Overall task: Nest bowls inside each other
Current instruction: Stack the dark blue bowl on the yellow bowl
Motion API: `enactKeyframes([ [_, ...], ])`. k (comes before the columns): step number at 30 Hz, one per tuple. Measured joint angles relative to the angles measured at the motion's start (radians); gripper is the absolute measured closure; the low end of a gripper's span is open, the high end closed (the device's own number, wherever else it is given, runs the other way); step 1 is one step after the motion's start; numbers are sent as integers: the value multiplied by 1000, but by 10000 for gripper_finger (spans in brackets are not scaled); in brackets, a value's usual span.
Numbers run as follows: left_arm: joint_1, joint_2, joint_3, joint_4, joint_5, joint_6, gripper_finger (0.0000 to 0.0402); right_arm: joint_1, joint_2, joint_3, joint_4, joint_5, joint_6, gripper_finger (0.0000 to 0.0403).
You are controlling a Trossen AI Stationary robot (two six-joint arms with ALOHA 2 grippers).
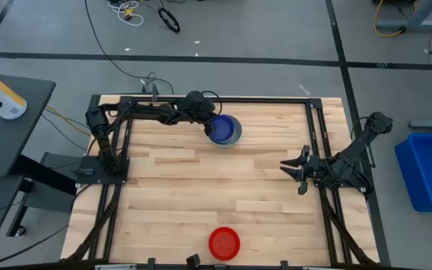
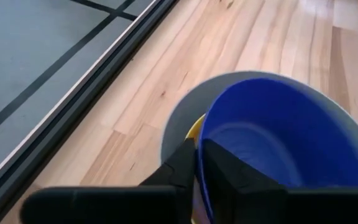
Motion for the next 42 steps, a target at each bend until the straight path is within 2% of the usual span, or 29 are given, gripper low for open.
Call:
enactKeyframes([
  [10, 0, 0, 0, 23, -1, 4, 261, 0, 0, 0, 2, 0, 0, 294],
  [17, 8, 0, 0, 114, -72, -1, 200, 0, 0, 0, 2, 0, 0, 294],
  [24, 27, 0, 0, 66, -78, -39, 209, 0, 0, 0, 2, 0, 0, 294],
  [34, 25, 85, -1, 78, -171, -70, 210, 0, 0, 0, 3, 1, 0, 294],
  [39, 25, 51, -1, 97, -261, -48, 207, 0, 0, 0, 9, 3, 0, 294],
  [42, 25, 14, 0, 127, -281, -44, 207, 0, 0, 0, 9, 8, 0, 294],
])
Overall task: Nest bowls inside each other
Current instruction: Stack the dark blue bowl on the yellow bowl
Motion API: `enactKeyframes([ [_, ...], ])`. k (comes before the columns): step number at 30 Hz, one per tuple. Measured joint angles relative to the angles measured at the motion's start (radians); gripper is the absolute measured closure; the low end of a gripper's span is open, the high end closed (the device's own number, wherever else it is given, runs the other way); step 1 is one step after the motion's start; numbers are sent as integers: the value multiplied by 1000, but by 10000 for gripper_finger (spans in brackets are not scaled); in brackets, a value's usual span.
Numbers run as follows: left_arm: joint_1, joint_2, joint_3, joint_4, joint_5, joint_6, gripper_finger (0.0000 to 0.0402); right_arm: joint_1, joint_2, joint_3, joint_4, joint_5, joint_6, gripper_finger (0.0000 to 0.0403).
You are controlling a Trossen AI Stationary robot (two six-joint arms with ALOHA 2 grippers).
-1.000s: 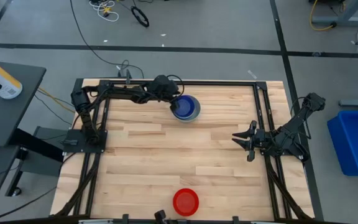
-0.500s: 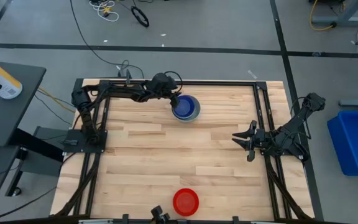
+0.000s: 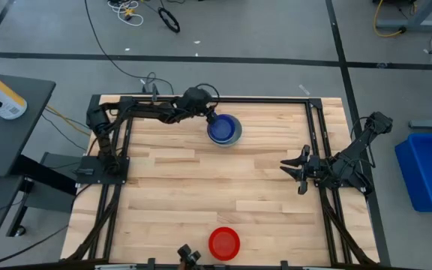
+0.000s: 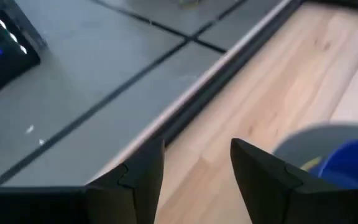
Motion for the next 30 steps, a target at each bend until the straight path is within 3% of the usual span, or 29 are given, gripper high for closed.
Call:
enactKeyframes([
  [8, -36, 0, 0, 81, 11, -5, 216, 0, 0, 0, 0, 1, 0, 294],
  [23, -77, 3, 0, 124, 102, -46, 392, 0, 0, 0, 0, 1, 0, 294],
  [30, -85, 29, 0, 129, 178, -100, 397, 0, 0, 0, 0, 1, 0, 294],
])
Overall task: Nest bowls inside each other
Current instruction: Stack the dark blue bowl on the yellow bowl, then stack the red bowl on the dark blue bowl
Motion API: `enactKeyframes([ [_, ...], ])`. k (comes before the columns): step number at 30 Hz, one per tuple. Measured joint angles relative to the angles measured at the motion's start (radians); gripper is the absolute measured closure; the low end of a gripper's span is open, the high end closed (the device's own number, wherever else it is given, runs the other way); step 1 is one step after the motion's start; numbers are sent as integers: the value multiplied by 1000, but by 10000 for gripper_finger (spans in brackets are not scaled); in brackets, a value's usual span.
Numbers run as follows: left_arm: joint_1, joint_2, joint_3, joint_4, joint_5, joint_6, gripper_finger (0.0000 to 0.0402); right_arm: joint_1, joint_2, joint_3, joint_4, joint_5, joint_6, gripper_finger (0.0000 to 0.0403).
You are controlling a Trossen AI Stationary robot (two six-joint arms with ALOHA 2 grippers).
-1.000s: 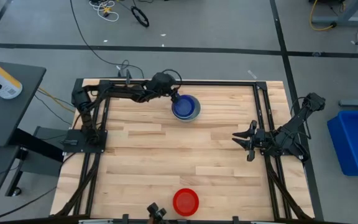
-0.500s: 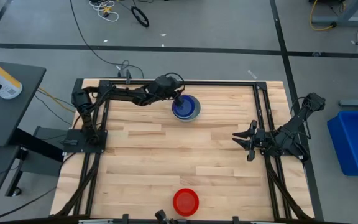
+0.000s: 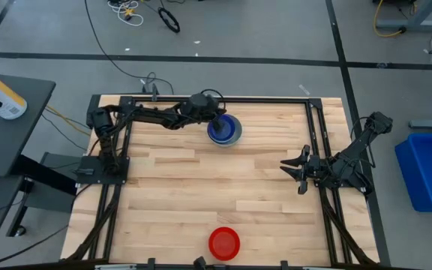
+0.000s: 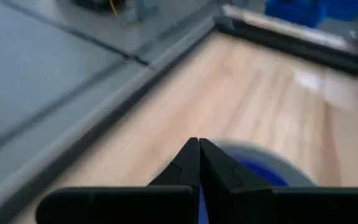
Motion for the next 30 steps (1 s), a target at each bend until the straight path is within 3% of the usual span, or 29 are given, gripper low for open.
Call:
enactKeyframes([
  [16, 1, 60, 3, -13, -21, -71, 400, -1, 0, 0, 8, 0, -4, 294],
  [24, -95, 7, 5, 58, -22, 112, 392, -1, 0, 0, 8, 0, -3, 294],
  [30, -233, -70, 5, -116, -65, 238, 374, -1, 0, 0, 5, -23, 4, 291],
])
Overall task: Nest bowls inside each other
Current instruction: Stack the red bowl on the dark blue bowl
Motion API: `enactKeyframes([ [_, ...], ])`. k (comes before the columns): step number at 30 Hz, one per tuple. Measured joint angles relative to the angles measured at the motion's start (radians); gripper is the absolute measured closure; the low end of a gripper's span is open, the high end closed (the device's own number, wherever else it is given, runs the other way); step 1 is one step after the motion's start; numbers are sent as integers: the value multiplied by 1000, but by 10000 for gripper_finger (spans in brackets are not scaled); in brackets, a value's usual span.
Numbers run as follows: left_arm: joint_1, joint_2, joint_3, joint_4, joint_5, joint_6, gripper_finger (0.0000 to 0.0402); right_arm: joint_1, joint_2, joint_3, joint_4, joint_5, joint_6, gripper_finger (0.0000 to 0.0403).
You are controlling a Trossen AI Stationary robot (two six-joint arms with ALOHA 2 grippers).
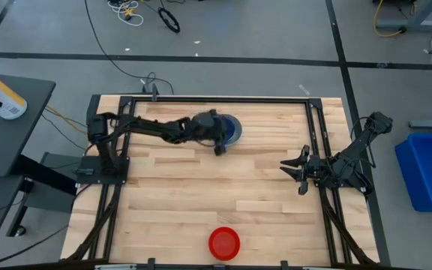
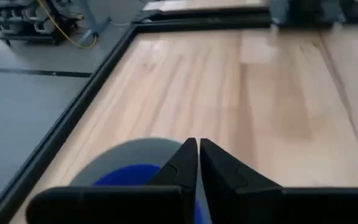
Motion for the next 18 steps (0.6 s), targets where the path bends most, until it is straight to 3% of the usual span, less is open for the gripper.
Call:
enactKeyframes([
  [7, -260, -97, 0, -209, -161, 45, 338, 0, 0, 0, -6, -62, 8, 290],
  [13, -451, -120, -1, -330, -164, -75, 288, 0, 0, 0, -29, -62, 30, 289],
  [18, -531, -120, -1, -360, -128, -192, 233, 0, 0, 0, -26, -66, 31, 281],
])
